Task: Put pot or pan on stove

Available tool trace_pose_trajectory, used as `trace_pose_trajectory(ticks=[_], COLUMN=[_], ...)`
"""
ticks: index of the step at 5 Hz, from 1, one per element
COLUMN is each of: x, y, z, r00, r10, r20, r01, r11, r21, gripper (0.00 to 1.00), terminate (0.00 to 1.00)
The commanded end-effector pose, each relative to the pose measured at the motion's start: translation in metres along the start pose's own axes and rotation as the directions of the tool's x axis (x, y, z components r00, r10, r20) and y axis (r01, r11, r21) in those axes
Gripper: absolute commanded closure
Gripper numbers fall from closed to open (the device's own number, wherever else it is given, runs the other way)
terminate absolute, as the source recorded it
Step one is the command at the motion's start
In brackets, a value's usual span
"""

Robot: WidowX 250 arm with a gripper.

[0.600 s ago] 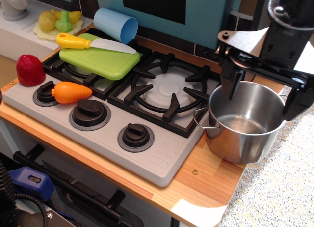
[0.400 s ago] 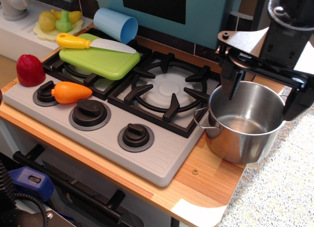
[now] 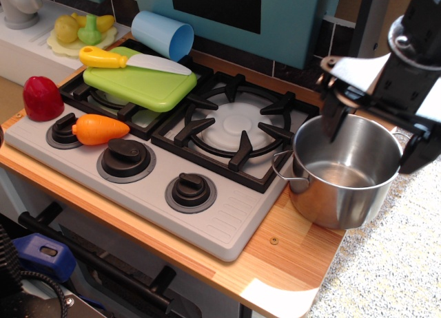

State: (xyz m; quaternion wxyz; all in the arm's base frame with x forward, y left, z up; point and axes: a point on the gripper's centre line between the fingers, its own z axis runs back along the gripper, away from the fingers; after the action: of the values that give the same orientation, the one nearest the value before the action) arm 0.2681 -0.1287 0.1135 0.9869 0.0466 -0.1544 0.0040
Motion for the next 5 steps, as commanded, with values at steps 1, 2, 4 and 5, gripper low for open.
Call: trace_pose_trajectory(ticks=[1, 2, 4, 5], x=[0.003, 0.001, 0.007, 0.009], y=[-0.008, -0.009, -0.008, -0.008], z=[-0.013, -0.034, -0.057, -0.067], r00=[0.996, 0.995, 0.995, 0.995], r10=[-0.048, -0.041, -0.041, -0.032], r20=[0.075, 0.088, 0.092, 0.095], r01=[0.053, 0.051, 0.056, 0.05], r11=[0.997, 0.993, 0.985, 0.981], r21=[-0.064, -0.11, -0.165, -0.19], gripper=[0.0, 0.0, 0.0, 0.0], terminate=[0.0, 0.0, 0.0, 0.0])
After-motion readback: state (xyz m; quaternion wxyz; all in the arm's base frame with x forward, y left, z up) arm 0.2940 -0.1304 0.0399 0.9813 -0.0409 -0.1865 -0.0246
